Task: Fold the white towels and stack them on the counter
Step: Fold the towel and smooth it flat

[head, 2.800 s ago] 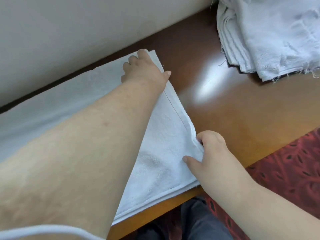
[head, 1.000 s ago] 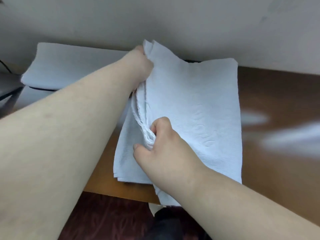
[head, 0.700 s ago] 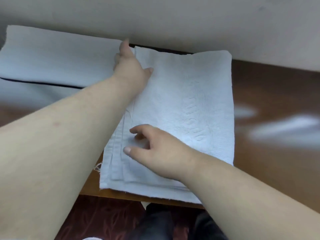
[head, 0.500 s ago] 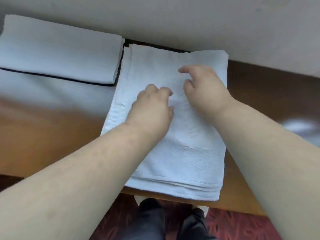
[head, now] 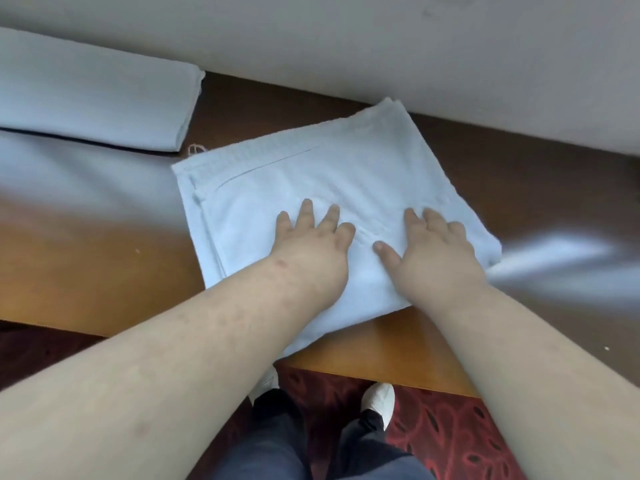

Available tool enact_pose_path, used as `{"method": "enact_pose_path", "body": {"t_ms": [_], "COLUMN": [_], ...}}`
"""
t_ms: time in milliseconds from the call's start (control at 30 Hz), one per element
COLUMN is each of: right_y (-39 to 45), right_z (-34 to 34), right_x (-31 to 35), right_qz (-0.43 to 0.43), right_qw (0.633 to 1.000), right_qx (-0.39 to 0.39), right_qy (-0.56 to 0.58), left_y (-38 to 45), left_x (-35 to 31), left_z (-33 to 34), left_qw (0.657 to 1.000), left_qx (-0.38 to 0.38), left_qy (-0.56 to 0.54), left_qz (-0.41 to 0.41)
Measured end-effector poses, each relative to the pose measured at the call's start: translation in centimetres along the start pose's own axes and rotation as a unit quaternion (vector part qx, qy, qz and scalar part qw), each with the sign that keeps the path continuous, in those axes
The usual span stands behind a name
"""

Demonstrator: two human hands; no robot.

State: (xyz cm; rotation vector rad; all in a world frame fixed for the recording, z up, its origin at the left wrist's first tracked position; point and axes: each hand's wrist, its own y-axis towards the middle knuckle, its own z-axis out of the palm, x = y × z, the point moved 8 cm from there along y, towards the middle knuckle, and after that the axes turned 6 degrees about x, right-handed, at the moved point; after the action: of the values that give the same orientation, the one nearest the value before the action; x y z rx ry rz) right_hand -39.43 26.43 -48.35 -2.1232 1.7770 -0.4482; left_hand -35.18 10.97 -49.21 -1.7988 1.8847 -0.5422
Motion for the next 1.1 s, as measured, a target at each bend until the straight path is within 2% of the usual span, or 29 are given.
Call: {"method": "enact_pose_path", "body": {"t_ms": [200,300,367,433,467,533,567,633,700,767,833,900,1000,1100], "right_y": [-5.1,-5.7,-5.4,-4.5,-3.9,-2.6,-1.9,-0.1,2.1,4.1,6.1,8.0,10.8,12.2], "right_z": [2.4,2.5,1.9,0.8,0.1,-1.0,-1.3,-1.9,-3.1,-4.7,-6.0,-6.3,-5.8,-6.2], "right_x": [-5.0,-5.7,-5.8,-5.1,-4.2,-1.2,0.6,4.2,7.3,10.6,13.9,16.9,19.2,19.4], "right_qz": [0.036,0.04,0.042,0.025,0.004,-0.06,-0.094,-0.143,-0.176,-0.214,-0.245,-0.253,-0.219,-0.205], "right_qw": [0.993,0.99,0.992,0.996,0.998,0.995,0.993,0.987,0.98,0.967,0.954,0.952,0.972,0.973], "right_qx": [0.062,0.065,0.065,0.046,0.03,0.006,0.003,-0.003,-0.028,-0.064,-0.087,-0.077,-0.055,-0.078], "right_qy": [0.09,0.116,0.096,0.067,0.063,0.075,0.077,0.071,0.085,0.119,0.153,0.153,0.062,0.066], "left_y": [-0.8,-1.5,-2.2,-2.6,-2.5,-1.7,-1.3,-0.9,-1.4,-2.3,-2.7,-2.6,-3.0,-3.5], "left_x": [-2.1,-1.7,-0.6,1.5,2.7,4.5,5.0,5.4,6.3,8.9,11.9,13.7,14.1,13.8], "left_z": [0.7,0.3,-0.8,-1.5,-1.1,0.8,1.7,2.1,1.0,0.2,1.2,2.7,3.5,3.9], "left_qw": [0.987,0.978,0.966,0.953,0.956,0.971,0.975,0.97,0.943,0.898,0.865,0.846,0.845,0.848], "left_qx": [-0.026,-0.066,-0.155,-0.243,-0.248,-0.186,-0.159,-0.166,-0.238,-0.308,-0.293,-0.23,-0.174,-0.133], "left_qy": [-0.058,-0.112,-0.152,-0.162,-0.155,-0.146,-0.151,-0.175,-0.234,-0.312,-0.395,-0.46,-0.488,-0.501], "left_qz": [0.145,0.165,0.14,0.077,0.035,-0.028,-0.037,-0.021,-0.004,-0.035,-0.099,-0.145,-0.13,-0.108]}}
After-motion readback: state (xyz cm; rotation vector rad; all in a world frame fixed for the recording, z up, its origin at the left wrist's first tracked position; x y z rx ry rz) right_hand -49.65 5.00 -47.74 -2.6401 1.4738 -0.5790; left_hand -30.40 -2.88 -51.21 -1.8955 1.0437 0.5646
